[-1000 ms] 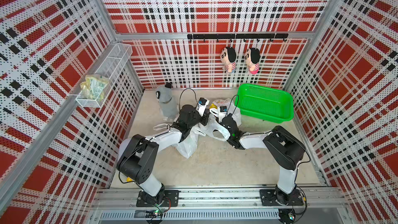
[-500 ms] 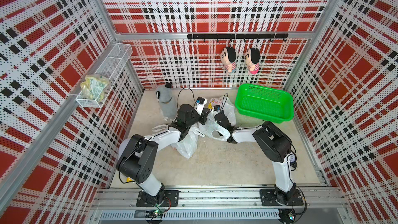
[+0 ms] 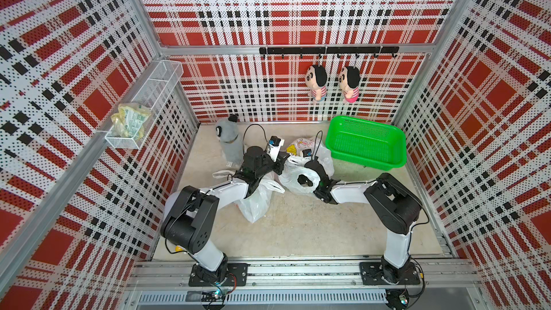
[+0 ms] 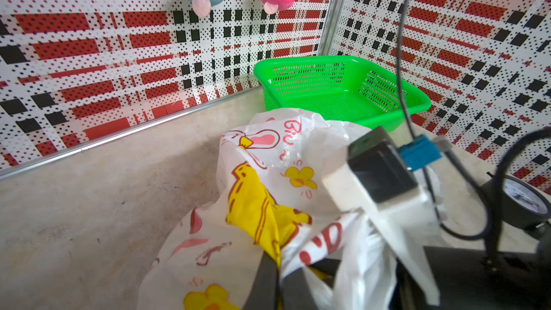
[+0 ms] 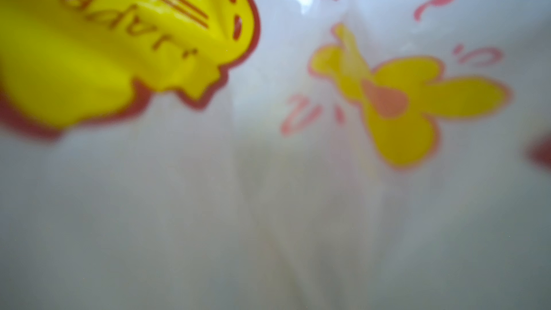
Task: Untie the knot of a plastic bag & take out the apple
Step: Adjust the apple in the plastic bag.
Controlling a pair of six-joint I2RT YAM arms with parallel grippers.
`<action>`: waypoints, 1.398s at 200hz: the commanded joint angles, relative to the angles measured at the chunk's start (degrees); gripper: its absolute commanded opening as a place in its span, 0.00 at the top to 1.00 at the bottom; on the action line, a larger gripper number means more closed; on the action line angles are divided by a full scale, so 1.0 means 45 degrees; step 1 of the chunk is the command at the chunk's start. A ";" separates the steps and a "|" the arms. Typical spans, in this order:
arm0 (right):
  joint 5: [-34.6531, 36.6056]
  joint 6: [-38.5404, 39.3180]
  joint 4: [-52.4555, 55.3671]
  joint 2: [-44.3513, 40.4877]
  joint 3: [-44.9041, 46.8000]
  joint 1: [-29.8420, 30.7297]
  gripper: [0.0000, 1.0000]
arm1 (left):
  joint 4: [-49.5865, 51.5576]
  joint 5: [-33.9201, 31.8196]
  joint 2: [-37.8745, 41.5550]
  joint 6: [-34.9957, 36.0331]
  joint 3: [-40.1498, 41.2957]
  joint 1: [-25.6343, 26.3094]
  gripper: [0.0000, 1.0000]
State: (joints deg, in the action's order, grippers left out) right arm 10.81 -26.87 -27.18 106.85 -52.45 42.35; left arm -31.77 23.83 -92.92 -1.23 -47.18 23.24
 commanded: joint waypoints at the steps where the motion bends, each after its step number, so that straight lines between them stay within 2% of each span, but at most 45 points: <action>1: 0.0661 0.0132 0.0066 -0.1125 0.1075 0.0399 0.74 | -0.0479 0.0275 0.0511 0.0111 0.0242 -0.0137 0.94; 41: 0.1133 -0.0391 -0.0723 -0.2460 0.2968 0.0480 0.73 | -0.0557 0.0627 0.0863 0.0720 0.0918 0.0261 0.96; 98: 0.1322 -0.0636 -0.1205 -0.4777 0.4912 0.0526 0.82 | -0.1836 0.0820 0.1789 0.0973 0.2971 0.0576 0.93; 131: 0.1067 -0.0084 -0.1188 -0.5890 0.5433 0.0627 0.87 | -0.1959 0.0953 0.1676 0.1096 0.3160 0.0714 0.92; 165: 0.0958 0.0329 -0.0241 -0.5236 0.4796 0.0629 0.63 | -0.2020 0.1030 0.1434 0.1374 0.3216 0.0946 0.91; 185: 0.0997 0.0328 -0.0182 -0.4421 0.4486 0.0629 0.68 | -0.2021 0.1061 0.1335 0.1624 0.3294 0.1116 0.91; 212: 0.0917 0.0237 0.0066 -0.3505 0.4008 0.0638 0.64 | -0.2011 0.1235 0.1336 0.1889 0.3411 0.1292 0.90; 224: 0.0732 0.0238 0.0239 -0.3127 0.3822 0.0628 0.57 | -0.2015 0.1261 0.1372 0.2037 0.3481 0.1334 0.90; 252: 0.0417 0.0197 0.0630 -0.2572 0.3454 0.0628 0.31 | -0.2004 0.1293 0.1377 0.2244 0.3549 0.1458 0.90; 279: 0.0295 0.0313 0.0550 -0.2186 0.2986 0.0610 0.27 | -0.2022 0.1189 0.1352 0.2267 0.3560 0.1502 0.90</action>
State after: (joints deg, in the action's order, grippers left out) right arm 13.23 -26.11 -26.44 95.09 -36.91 44.91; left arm -39.48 28.49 -86.48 7.81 -31.73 29.54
